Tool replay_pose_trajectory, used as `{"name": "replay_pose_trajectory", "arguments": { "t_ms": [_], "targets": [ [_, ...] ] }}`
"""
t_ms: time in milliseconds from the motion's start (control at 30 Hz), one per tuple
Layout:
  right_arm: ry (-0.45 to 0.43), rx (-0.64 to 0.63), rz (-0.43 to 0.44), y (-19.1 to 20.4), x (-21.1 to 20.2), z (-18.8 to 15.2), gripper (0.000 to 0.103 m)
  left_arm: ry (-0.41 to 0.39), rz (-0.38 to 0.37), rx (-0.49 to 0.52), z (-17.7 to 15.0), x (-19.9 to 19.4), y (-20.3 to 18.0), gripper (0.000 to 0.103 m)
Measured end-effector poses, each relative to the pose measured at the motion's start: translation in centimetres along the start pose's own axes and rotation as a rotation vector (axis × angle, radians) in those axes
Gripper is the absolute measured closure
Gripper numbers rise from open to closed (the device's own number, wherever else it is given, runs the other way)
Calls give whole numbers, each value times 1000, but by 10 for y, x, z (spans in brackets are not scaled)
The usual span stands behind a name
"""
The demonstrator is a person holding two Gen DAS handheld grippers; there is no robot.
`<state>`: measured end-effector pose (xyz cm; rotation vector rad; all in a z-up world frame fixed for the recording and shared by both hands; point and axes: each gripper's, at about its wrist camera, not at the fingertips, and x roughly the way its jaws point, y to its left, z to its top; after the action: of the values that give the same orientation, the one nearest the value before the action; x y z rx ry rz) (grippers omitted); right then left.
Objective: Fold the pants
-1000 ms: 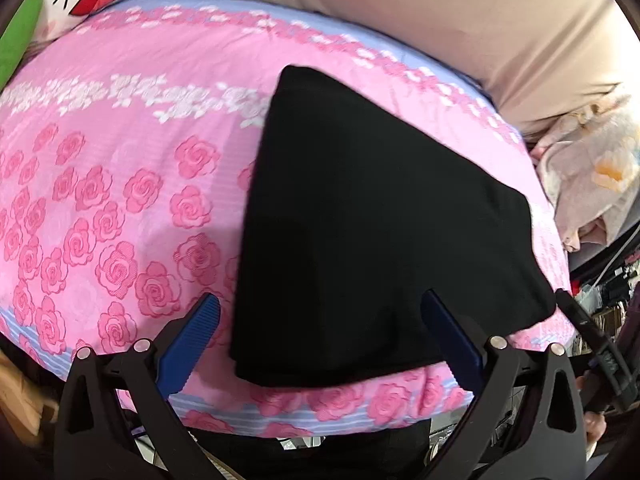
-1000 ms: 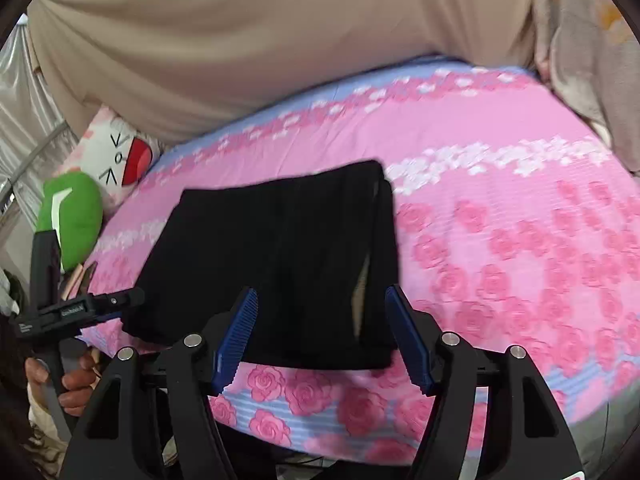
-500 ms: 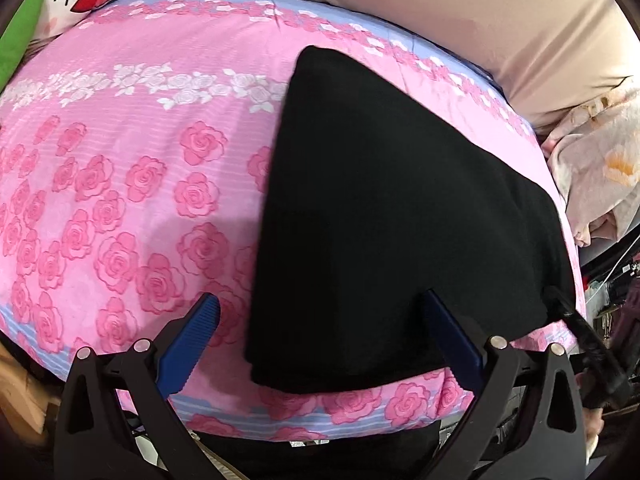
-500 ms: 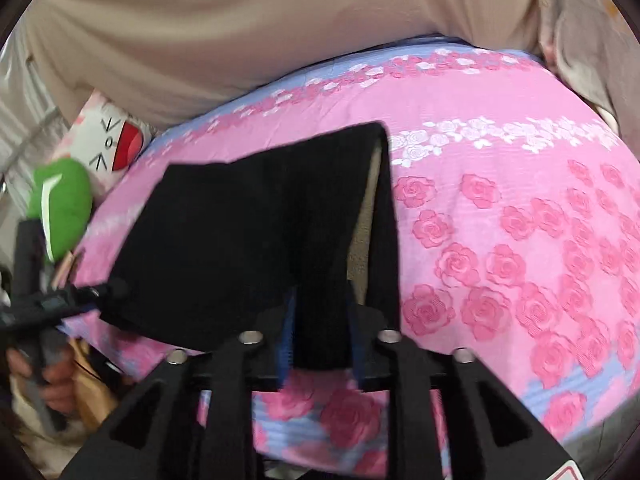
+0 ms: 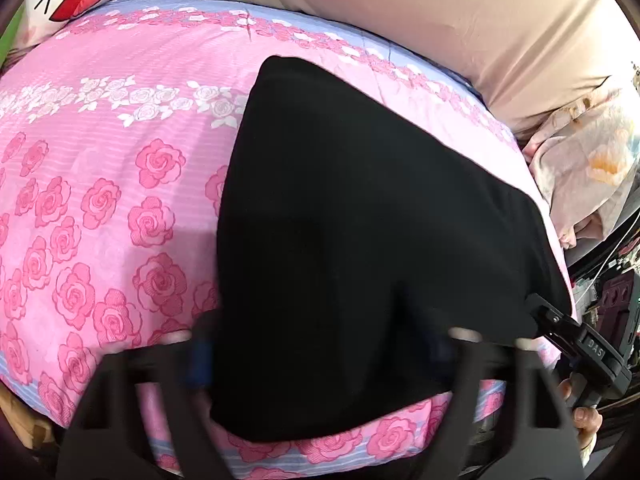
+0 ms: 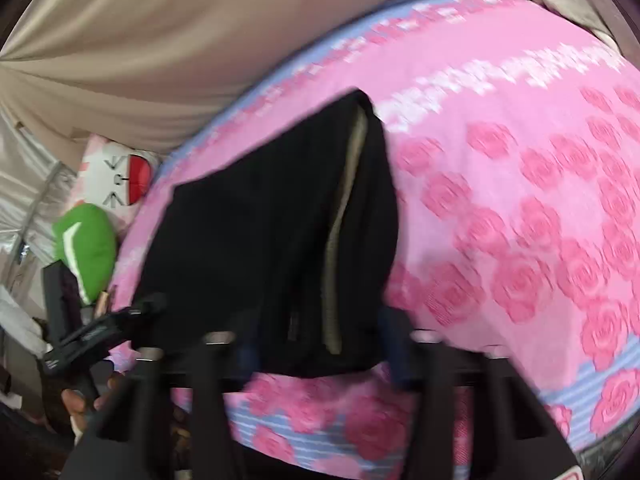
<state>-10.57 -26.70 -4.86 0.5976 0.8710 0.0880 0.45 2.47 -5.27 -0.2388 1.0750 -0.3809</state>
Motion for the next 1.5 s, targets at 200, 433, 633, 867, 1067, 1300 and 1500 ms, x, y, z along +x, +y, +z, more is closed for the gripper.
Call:
{"name": "replay_pose_trajectory", "arguments": {
  "t_ms": [200, 433, 633, 867, 1067, 1300, 1500],
  "targets": [
    [-58, -113, 25, 40, -37, -1, 73, -39, 21, 105, -2, -60, -17, 73],
    [-36, 6, -93, 1, -32, -26, 59, 7, 130, 106, -20, -41, -6, 38],
    [-193, -277, -86, 77, -50, 14, 96, -219, 277, 149, 3, -71, -24, 13],
    [-33, -170, -162, 27, 35, 48, 103, -139, 373, 193, 3, -26, -27, 13],
    [-91, -277, -217, 55, 10, 35, 99, -136, 385, 195, -1, -17, -20, 11],
    [-100, -263, -194, 72, -1, 25, 92, -142, 388, 196, -1, -20, -20, 10],
    [-14, -398, -26, 143, 27, 25, 92, -159, 379, 144, 1, -38, 1, 9]
  ]
}}
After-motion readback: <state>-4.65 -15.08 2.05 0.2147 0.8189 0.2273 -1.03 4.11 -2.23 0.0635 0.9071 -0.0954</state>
